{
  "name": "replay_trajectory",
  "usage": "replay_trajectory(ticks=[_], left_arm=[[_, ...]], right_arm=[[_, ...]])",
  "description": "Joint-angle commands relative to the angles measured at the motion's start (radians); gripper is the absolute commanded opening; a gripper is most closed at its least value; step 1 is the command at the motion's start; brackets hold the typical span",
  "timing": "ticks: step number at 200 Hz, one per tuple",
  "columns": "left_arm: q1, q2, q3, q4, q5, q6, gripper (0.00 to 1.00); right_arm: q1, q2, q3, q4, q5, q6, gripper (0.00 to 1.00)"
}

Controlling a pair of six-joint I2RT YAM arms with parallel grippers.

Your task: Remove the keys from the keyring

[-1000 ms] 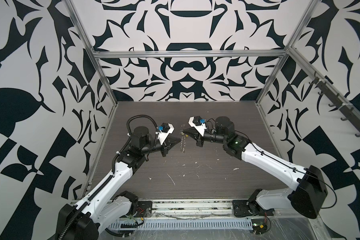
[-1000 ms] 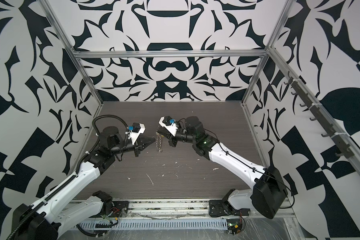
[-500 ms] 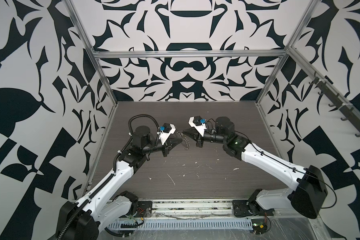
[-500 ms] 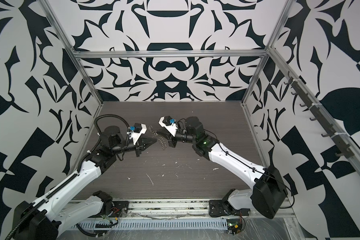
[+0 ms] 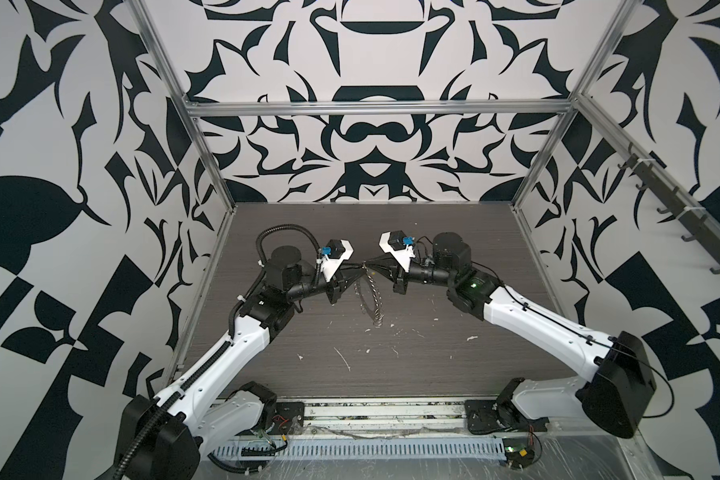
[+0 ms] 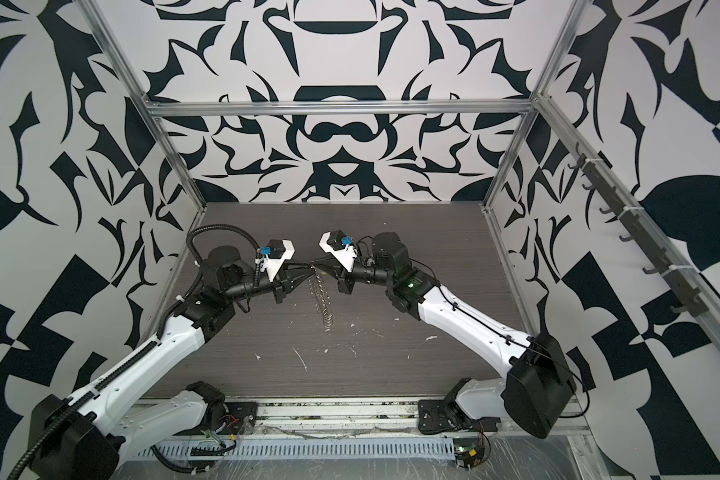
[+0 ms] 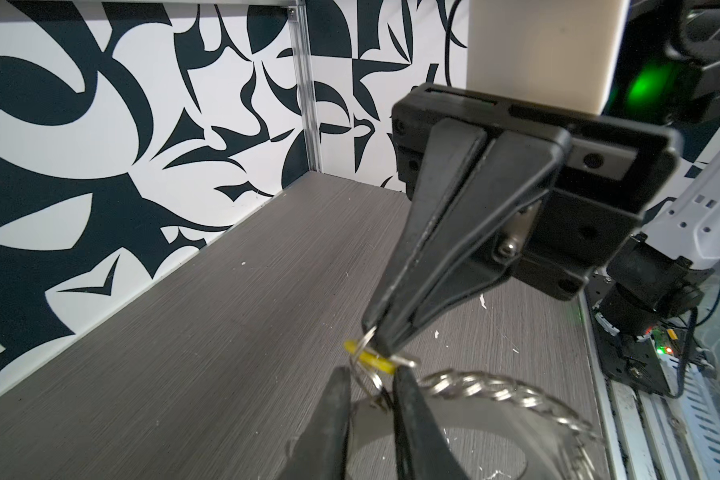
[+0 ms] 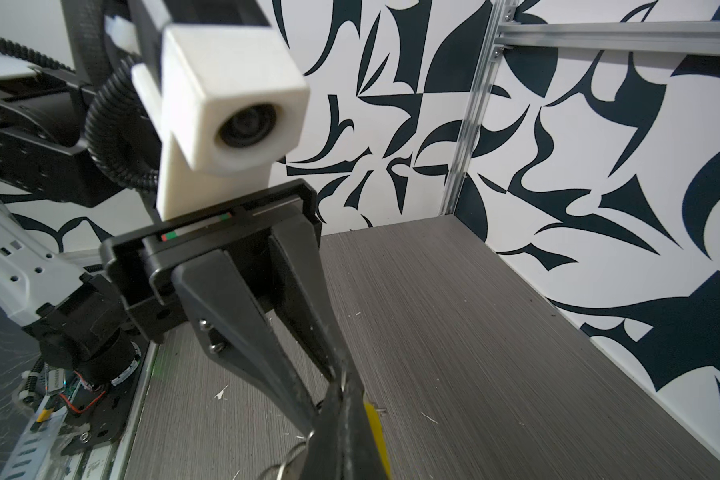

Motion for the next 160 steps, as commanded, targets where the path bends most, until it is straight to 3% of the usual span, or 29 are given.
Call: replay_trajectory(ticks=[1, 70, 111, 160], left_arm=[[-0.001, 0.006, 0.030, 0.026, 0.026, 0.006, 0.14], [-0.002, -0.007, 0.040, -0.011, 0.008, 0.034, 0.00], [-0.001, -0.031, 0.028, -0.006, -0.029, 0.080, 0.00], [-0.002, -0.095, -0.057, 0.139, -0.001, 0.104, 0.00]], right_arm=[[0.000, -0.055, 0.001, 0.073, -0.019, 0.008, 0.00], [-0.003, -0.069, -0.005, 0.067, -0.023, 0.007, 0.00], [-0.021, -0.090, -0.016, 0.046, -0.011, 0.007, 0.00], [-0.044, -0.134, -0.071, 0.025, -0.001, 0.020, 0.00]])
